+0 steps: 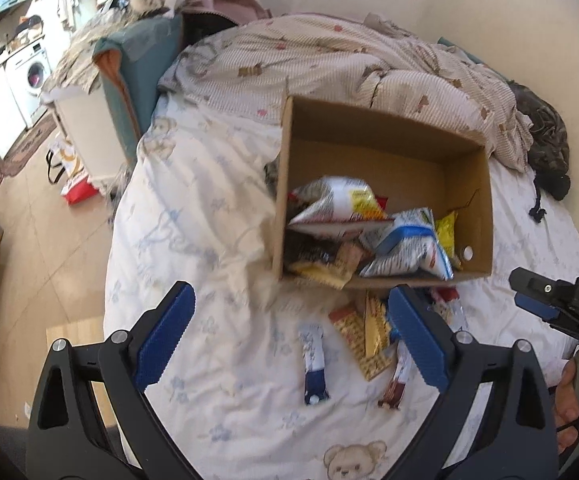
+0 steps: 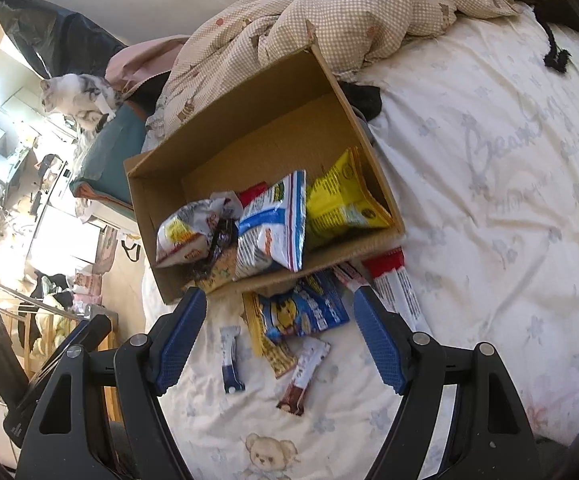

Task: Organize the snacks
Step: 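Withdraw both tools toward the remaining snacks on the sheet, then grasp the white stick packet with blue end with the left gripper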

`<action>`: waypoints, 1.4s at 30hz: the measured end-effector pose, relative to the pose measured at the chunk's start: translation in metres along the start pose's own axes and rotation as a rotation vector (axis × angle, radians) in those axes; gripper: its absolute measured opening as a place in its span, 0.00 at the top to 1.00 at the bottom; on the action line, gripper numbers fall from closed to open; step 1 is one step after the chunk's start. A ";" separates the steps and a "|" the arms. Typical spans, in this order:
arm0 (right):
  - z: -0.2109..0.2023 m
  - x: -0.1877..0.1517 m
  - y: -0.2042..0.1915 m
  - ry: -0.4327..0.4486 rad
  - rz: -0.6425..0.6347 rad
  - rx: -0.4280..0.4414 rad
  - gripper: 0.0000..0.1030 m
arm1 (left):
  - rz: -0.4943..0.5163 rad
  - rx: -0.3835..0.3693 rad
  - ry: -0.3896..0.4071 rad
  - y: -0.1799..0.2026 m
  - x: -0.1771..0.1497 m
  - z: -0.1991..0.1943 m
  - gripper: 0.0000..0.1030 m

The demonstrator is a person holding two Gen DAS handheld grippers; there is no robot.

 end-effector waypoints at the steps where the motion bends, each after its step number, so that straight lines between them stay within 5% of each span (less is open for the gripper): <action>1: 0.000 -0.002 0.002 -0.004 0.003 -0.003 0.24 | -0.005 0.002 -0.012 -0.001 -0.004 0.001 0.07; 12: 0.001 -0.012 0.025 -0.031 0.021 -0.070 0.24 | -0.055 0.005 -0.131 -0.010 -0.041 0.015 0.06; 18: 0.002 -0.019 0.059 -0.069 0.068 -0.125 0.24 | -0.162 0.053 -0.207 -0.035 -0.057 0.033 0.07; 21: 0.006 -0.025 0.074 -0.127 0.148 -0.087 0.24 | -0.208 0.049 -0.258 -0.039 -0.070 0.047 0.07; 27: 0.007 -0.020 0.091 -0.130 0.241 -0.090 0.24 | -0.100 0.003 -0.355 -0.005 -0.089 0.083 0.09; 33: 0.008 -0.012 0.092 -0.121 0.252 -0.085 0.24 | -0.035 -0.064 -0.440 0.028 -0.102 0.114 0.29; 37: 0.015 -0.011 0.099 -0.140 0.279 -0.094 0.24 | -0.013 -0.066 -0.475 0.035 -0.110 0.128 0.62; 42: 0.028 -0.010 0.107 -0.159 0.272 -0.156 0.24 | 0.001 -0.048 -0.491 0.033 -0.120 0.130 0.87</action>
Point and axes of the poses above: each gripper's, at about its wrist camera, not at the fingertips, and z roughly the way its jaws point, y to its right, x to its top, the point moved 10 cm from there along z, roughly the way its jaws point, and after that the axes turned 8 degrees about z, right-handed, at the moved point
